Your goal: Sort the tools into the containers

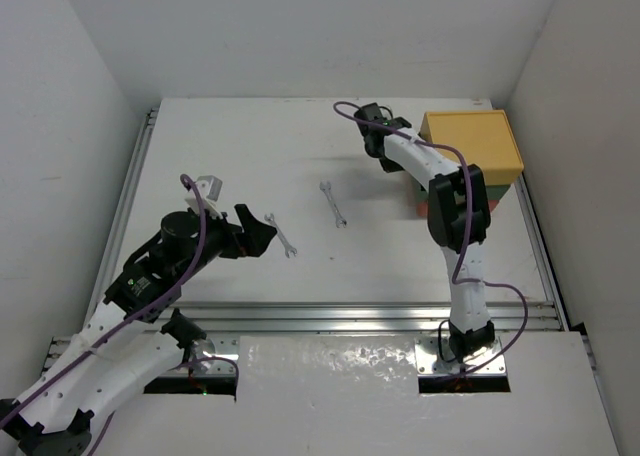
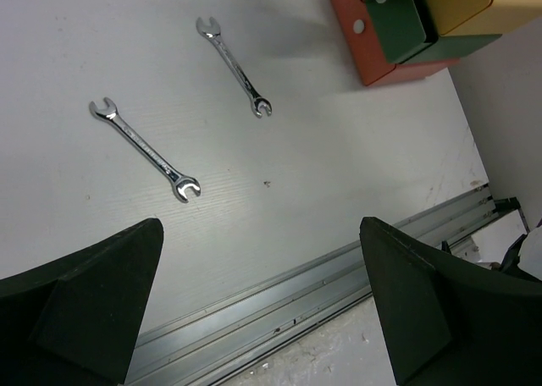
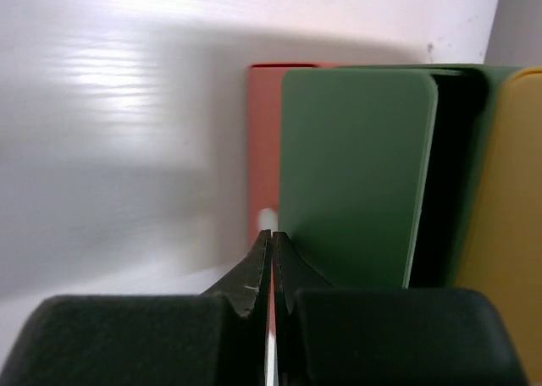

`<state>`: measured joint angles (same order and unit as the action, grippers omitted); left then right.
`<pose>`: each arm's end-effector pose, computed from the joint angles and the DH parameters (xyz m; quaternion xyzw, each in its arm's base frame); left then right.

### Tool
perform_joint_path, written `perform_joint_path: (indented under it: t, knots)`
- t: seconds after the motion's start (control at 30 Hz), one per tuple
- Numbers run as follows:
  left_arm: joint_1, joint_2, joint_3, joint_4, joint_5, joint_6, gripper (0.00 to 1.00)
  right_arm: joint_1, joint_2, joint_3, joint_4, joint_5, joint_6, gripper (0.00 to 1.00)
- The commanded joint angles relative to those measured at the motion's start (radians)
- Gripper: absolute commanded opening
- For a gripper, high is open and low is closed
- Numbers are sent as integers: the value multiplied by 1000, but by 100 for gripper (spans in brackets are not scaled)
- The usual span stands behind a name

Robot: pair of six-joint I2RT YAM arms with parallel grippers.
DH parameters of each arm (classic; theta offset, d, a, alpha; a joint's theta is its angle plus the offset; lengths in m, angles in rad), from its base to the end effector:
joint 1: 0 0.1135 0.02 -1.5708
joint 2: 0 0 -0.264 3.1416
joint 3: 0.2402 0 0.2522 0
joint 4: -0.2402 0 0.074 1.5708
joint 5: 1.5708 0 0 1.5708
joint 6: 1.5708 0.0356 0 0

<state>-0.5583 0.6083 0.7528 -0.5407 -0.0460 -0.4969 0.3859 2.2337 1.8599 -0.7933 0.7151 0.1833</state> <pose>0.1181 -0.0718 0.3167 0.0128 0.8322 -0.2624 0.4883 0.4461 0.1560 0.1952 -0.0230 0.9201 -0.2764 0.2765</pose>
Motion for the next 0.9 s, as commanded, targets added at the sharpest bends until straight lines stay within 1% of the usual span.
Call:
perform_joint_path:
  t: [0.0, 0.17, 0.33, 0.43, 0.47, 0.5, 0.57, 0.6, 0.63, 0.67, 0.7, 0.73, 0.77, 0.8, 0.83, 0.87]
  knots:
    - [-14, -13, -1, 44, 17, 21, 100, -50, -45, 2, 14, 27, -8, 0]
    - [-14, -12, -1, 45, 20, 23, 100, -65, -49, -10, 25, 34, -30, 0]
    - [-14, -10, -1, 41, -3, 14, 100, -67, -46, 8, 8, 23, -16, 1]
    - [-14, -5, -3, 41, -15, 5, 100, -44, -75, -4, -20, -38, 8, 5]
    - [-14, 4, -3, 41, -25, -3, 100, -24, -116, -10, -32, -70, 22, 9]
    - [-14, 10, -3, 39, -50, -9, 100, -15, -143, -17, -38, -163, 50, 12]
    - [-14, 37, -3, 63, -58, -51, 100, 16, -215, -53, -37, -238, 76, 22]
    - [-14, 50, -27, 97, -29, -69, 100, 24, -308, -73, -29, -284, 85, 28]
    - [-14, 62, -45, 196, 1, -107, 100, 30, -360, -123, -18, -308, 100, 35]
    - [-14, 108, -61, 246, 26, -132, 100, 34, -415, -146, -9, -333, 107, 51]
    - [-14, 143, -84, 307, 99, -153, 100, 34, -536, -177, -3, -354, 116, 61]
    - [-12, 178, -96, 449, 144, -182, 100, 34, -599, -250, 3, -386, 129, 68]
    - [-14, 268, -105, 520, 179, -199, 100, 36, -665, -289, 17, -411, 136, 72]
    - [-17, 322, -115, 692, 249, -239, 100, 36, -803, -382, 28, -481, 148, 81]
    - [-20, 376, -113, 764, 274, -261, 100, 34, -875, -439, 46, -538, 150, 86]
    - [-20, 500, -104, 824, 294, -284, 100, 34, -944, -494, 102, -607, 151, 93]
